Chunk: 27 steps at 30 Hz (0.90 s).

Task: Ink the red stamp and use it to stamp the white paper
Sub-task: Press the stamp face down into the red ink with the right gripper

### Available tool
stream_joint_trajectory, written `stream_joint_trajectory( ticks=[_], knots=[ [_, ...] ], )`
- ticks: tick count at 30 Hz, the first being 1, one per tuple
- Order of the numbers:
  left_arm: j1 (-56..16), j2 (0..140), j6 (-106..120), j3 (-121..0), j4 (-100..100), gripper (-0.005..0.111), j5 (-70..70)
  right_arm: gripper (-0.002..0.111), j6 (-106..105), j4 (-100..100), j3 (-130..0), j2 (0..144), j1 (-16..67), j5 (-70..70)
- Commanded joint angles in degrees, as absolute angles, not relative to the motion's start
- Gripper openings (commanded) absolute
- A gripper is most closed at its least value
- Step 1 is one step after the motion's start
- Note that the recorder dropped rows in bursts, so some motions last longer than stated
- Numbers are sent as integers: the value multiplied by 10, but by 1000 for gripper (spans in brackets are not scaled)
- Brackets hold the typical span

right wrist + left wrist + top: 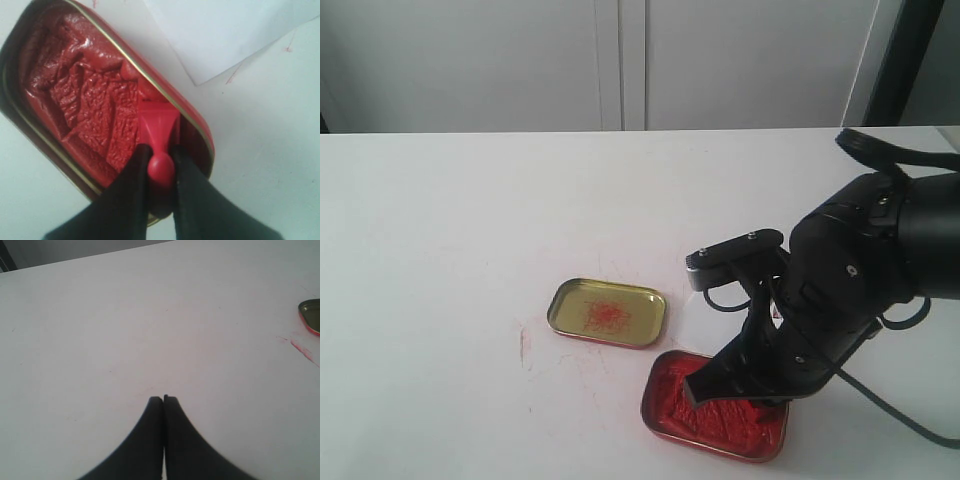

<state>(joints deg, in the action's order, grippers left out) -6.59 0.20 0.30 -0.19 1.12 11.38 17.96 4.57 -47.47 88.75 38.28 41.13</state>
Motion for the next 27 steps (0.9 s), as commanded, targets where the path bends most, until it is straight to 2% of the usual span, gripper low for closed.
stream_joint_trajectory(
  ticks=[1,27],
  knots=[
    [-64,0,5,0,10,0,111,0,182,45,-474,885,377,409],
    [-64,0,5,0,10,0,111,0,182,28,-474,885,377,396]
  ],
)
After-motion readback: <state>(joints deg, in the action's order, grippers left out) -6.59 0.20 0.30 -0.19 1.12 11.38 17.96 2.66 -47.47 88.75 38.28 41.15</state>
